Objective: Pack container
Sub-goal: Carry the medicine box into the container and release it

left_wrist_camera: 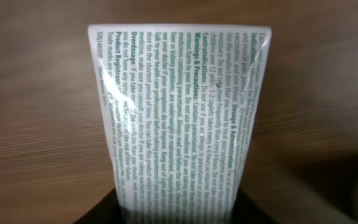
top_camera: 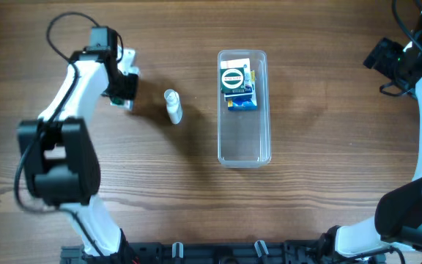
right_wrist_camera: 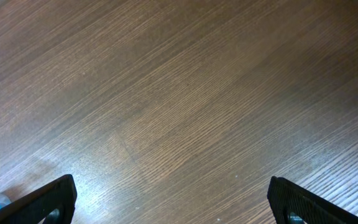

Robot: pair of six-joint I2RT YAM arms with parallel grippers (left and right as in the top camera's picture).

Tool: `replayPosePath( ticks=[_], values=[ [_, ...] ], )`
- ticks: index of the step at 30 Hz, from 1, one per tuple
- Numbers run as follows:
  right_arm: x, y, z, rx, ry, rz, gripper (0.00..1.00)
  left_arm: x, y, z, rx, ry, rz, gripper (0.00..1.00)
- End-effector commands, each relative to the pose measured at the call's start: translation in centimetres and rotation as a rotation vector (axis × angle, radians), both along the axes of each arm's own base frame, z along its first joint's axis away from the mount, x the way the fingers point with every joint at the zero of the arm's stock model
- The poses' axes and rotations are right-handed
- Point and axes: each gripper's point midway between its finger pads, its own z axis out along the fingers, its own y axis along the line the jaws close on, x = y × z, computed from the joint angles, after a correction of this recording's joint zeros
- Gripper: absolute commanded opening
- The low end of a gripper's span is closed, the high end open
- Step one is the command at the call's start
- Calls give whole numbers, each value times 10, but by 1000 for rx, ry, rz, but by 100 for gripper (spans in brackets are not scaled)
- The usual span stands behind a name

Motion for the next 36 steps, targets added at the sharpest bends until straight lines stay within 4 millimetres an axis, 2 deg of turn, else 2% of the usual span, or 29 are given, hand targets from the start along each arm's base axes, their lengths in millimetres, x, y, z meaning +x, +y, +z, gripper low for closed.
replayPosePath(
  ticks=[1, 5, 7, 10, 13, 16, 19, 21, 24, 29, 30, 34, 36],
  values=[
    [1, 0, -7, 11, 12, -4, 100, 6, 0, 96, -45, -232, 89, 41],
    [1, 0, -7, 11, 13, -4, 100, -11, -4, 169, -105, -391, 167, 42],
    [1, 0, -7, 11, 13, -4, 100, -35, -28, 214, -200, -472, 114, 40],
    [1, 0, -7, 11, 12, -4, 100, -62, -60, 249, -323, -519, 114, 43],
    [1, 0, -7, 11, 13, -4, 100, -88, -96, 264, -413, -507, 103, 44],
    [1, 0, -7, 11, 13, -4, 100, -113, -143, 259, -502, -418, 83, 43],
    [1, 0, -7, 11, 13, -4, 100, -129, -183, 251, -558, -340, 52, 44],
    [0, 0, -7, 11, 13, -4, 100, -142, -216, 239, -568, -276, -4, 45],
    [1, 0, -7, 11, 13, -4, 100, -155, -252, 213, -542, -186, -52, 56],
    [1, 0, -7, 11, 12, -4, 100, -154, -305, 154, -488, -72, -56, 57],
    [1, 0, -7, 11, 12, -4, 100, -150, -313, 144, -483, -65, -61, 56],
    [1, 0, -7, 11, 13, -4, 100, -139, -328, 114, -473, -27, -36, 37],
    [1, 0, -7, 11, 12, -4, 100, -138, -329, 109, -467, -22, -34, 40]
  ],
)
